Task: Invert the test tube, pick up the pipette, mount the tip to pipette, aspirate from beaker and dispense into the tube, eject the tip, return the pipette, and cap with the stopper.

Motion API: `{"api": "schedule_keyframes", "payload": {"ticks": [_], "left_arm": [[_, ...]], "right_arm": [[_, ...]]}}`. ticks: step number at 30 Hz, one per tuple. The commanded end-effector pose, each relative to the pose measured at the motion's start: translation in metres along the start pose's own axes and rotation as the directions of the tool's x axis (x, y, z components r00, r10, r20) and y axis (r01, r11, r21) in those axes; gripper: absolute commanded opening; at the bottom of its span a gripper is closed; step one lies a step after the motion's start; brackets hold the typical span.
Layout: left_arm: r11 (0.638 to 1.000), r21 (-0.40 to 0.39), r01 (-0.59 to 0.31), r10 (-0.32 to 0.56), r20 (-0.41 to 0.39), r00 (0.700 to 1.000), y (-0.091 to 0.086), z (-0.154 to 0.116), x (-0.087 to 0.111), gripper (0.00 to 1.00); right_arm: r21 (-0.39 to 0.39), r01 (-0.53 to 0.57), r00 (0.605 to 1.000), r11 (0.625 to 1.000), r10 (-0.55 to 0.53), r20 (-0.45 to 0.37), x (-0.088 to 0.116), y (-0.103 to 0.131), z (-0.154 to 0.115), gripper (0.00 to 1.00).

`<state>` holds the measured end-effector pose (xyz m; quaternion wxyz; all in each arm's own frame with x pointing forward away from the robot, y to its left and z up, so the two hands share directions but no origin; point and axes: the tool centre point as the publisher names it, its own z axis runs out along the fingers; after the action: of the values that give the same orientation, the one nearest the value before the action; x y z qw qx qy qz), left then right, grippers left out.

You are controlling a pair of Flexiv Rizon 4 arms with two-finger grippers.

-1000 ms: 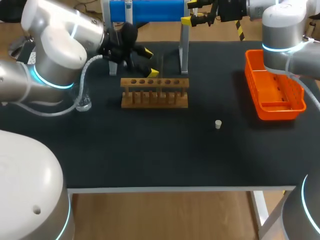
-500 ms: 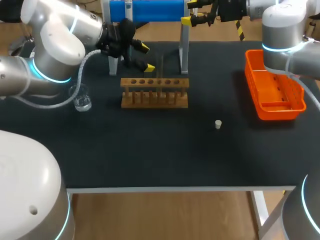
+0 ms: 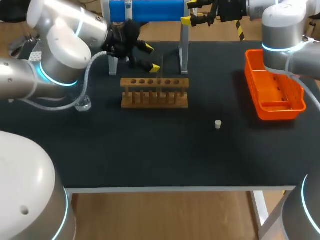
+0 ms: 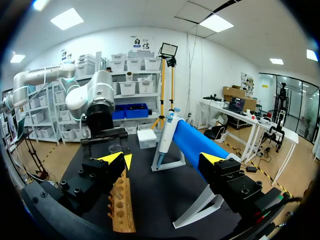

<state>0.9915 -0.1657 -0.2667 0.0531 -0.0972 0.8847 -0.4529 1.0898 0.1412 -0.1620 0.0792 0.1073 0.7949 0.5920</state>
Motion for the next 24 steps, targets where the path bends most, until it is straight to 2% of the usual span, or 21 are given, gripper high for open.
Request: {"api": "schedule_keyframes", "payload": {"ticks": [1,13,24], "left_arm": [[1.000,-0.002,0.010,-0.010,-0.008,1.000,0.005,0.018,0.000,1.00],[1.000,-0.030,0.001,-0.002,-0.020,1.000,0.003,0.028,-0.006,1.00],[0.999,-0.034,0.001,-0.002,-0.023,1.000,0.008,0.028,0.001,1.00]], "right_arm": [[0.002,0.000,1.000,1.000,0.000,-0.004,-0.001,0.000,-0.001,1.00],[0.002,0.000,1.000,1.000,0.000,-0.004,-0.001,0.000,-0.001,1.00],[0.002,0.000,1.000,1.000,0.000,-0.004,-0.001,0.000,-0.001,1.00]]}}
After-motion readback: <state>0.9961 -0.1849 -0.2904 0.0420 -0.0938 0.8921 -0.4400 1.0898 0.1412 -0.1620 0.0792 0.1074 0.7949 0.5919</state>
